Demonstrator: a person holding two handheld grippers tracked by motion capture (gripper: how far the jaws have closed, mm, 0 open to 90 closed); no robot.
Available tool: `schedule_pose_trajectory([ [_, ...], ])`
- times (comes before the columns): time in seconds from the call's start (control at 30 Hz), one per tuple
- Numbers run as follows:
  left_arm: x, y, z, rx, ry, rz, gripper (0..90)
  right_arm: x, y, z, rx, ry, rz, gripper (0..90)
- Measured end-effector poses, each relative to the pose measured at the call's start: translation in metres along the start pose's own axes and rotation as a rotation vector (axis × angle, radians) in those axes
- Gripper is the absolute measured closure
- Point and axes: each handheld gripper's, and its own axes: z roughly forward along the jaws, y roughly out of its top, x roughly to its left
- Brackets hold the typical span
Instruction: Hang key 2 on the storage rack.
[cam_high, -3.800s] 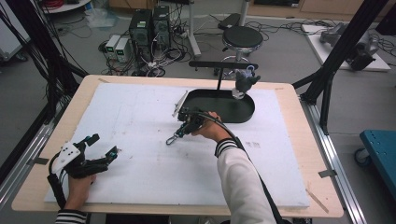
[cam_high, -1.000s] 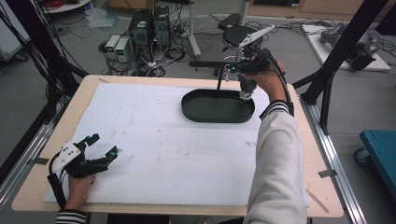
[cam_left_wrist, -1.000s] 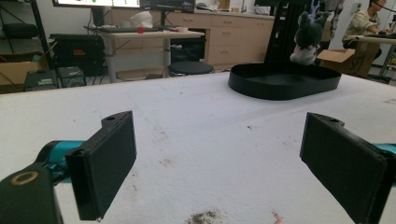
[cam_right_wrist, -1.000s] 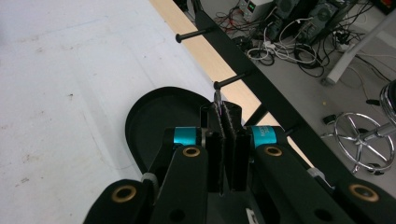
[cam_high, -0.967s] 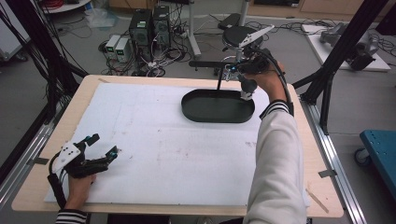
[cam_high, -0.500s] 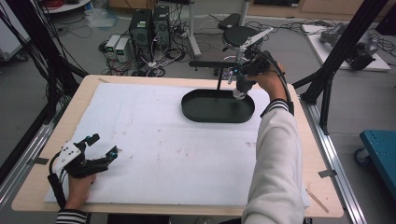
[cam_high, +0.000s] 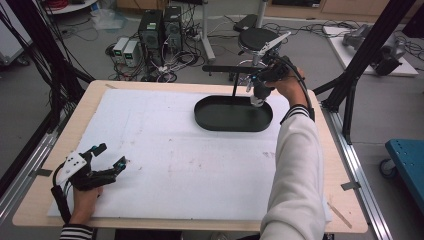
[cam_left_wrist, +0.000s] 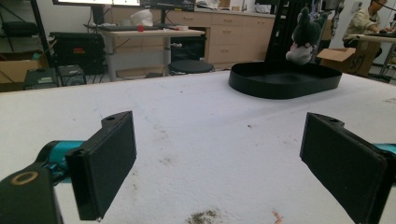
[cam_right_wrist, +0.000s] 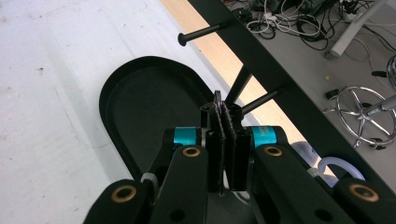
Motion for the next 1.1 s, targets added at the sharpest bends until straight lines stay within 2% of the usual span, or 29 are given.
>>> schedule_pose_trajectory([
  [0.37,0.0,0.0,0.0,0.001,-0.001,0.001,11.2,-0.004,-0.001,0.004,0.015,-0.015,0.006,88.6],
  [0.63,0.0,0.0,0.0,0.003,-0.002,0.002,11.2,-0.007,-0.002,0.004,0.003,-0.019,0.016,88.6],
  [1.1,0.0,0.0,0.0,0.01,0.0,0.008,11.2,-0.011,-0.003,0.011,-0.006,-0.057,0.032,88.6],
])
